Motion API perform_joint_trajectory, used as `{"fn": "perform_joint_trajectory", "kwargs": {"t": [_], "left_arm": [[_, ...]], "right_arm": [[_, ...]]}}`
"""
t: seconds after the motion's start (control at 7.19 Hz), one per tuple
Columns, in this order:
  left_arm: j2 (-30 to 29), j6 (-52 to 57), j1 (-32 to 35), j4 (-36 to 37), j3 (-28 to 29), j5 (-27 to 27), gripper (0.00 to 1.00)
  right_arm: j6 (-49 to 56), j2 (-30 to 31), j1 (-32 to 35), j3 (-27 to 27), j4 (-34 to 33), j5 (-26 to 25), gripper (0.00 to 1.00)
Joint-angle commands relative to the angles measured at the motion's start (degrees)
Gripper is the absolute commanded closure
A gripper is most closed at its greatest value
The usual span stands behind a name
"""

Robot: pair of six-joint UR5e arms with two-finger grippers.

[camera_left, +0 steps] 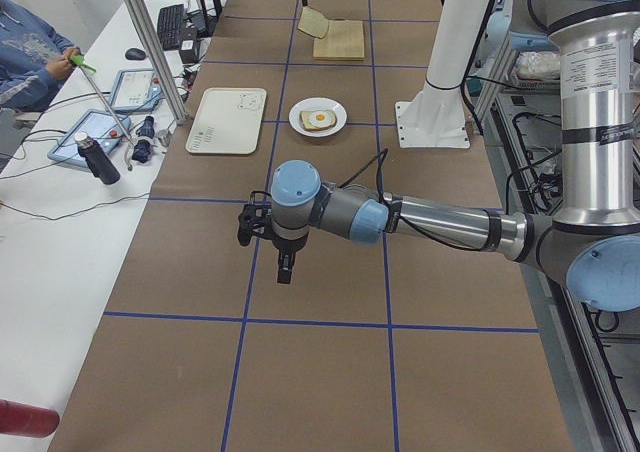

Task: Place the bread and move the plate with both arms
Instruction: 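Lift the bread slice with the right gripper and carry it toward the plate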

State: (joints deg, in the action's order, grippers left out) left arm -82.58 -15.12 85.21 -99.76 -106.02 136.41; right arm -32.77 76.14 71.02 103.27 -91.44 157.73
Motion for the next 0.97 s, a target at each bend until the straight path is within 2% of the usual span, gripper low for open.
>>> {"fn": "perform_joint_trajectory", "kwargs": {"t": [0.0, 0.28, 0.56, 0.84], "left_arm": [[-0.1, 0.0, 0.0, 0.0, 0.4, -0.1, 0.02], [-0.4, 0.0, -0.1, 0.0, 1.1, -0.1, 0.02], [-0.5, 0.1, -0.1, -0.1, 1.7, -0.1, 0.02], [-0.5, 0.1, 0.0, -0.1, 1.8, -0.1, 0.02]], "right_arm": [[-9.6, -9.8, -10.8, -0.5, 0.4, -0.7, 1.00], [-15.1, -16.3, -17.1, -2.3, 1.3, -1.6, 1.00], [-15.8, -23.1, -20.2, -12.1, 8.3, -1.9, 1.00], [-16.7, -28.0, -22.0, -15.7, 8.4, -2.1, 1.00]]}}
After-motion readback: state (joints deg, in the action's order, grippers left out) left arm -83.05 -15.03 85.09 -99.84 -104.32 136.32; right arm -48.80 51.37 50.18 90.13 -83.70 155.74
